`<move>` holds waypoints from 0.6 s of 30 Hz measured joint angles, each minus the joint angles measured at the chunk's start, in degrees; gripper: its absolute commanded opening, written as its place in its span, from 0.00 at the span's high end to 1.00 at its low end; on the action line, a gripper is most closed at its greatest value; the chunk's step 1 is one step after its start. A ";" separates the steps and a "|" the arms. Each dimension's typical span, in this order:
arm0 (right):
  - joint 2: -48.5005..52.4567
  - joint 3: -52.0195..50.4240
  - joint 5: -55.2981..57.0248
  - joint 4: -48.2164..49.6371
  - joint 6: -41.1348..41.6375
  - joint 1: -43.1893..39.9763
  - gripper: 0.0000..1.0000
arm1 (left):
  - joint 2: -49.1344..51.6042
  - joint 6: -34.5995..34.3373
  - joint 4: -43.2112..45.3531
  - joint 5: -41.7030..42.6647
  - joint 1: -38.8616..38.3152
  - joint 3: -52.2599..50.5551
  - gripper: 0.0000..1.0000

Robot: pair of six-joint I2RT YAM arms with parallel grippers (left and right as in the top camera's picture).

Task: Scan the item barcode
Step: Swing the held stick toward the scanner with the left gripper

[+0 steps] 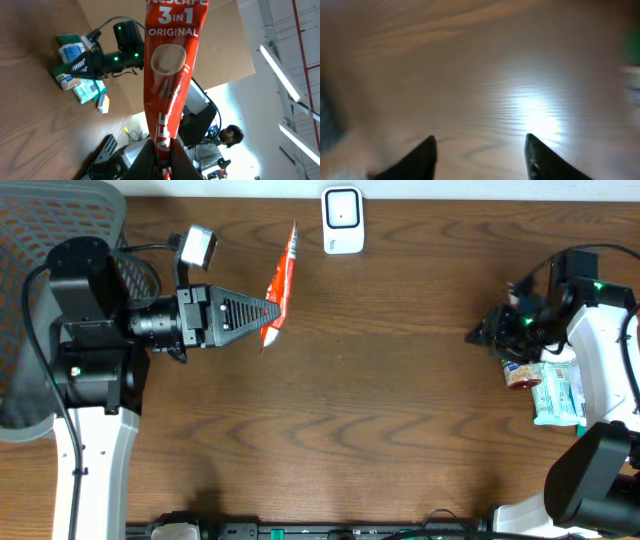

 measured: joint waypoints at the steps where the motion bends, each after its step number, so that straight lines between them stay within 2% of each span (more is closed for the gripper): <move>1: 0.00 0.00 -4.94 -0.02 -3.34 0.00 0.50 | 0.44 0.20 0.07 0.02 -0.35 0.00 0.93; 4: 0.00 0.00 -17.55 -0.39 -13.66 0.00 0.44 | 2.43 1.46 1.88 0.04 -1.53 0.00 0.93; 8: 0.00 0.00 -29.27 -1.20 -22.12 0.20 0.33 | 5.60 2.19 3.87 0.02 -3.28 0.00 0.93; 13: 0.00 0.00 -43.87 -1.20 -32.02 2.32 0.31 | 10.45 2.60 4.90 0.00 -6.93 0.00 0.93; 14: 0.00 0.00 -46.53 -1.16 -34.05 3.28 0.36 | 11.15 2.56 5.84 -0.02 -7.74 -0.02 0.93; 18: 0.00 0.00 -53.11 2.38 -39.32 8.48 0.38 | 12.17 -0.46 13.03 -0.02 -9.97 -0.13 0.93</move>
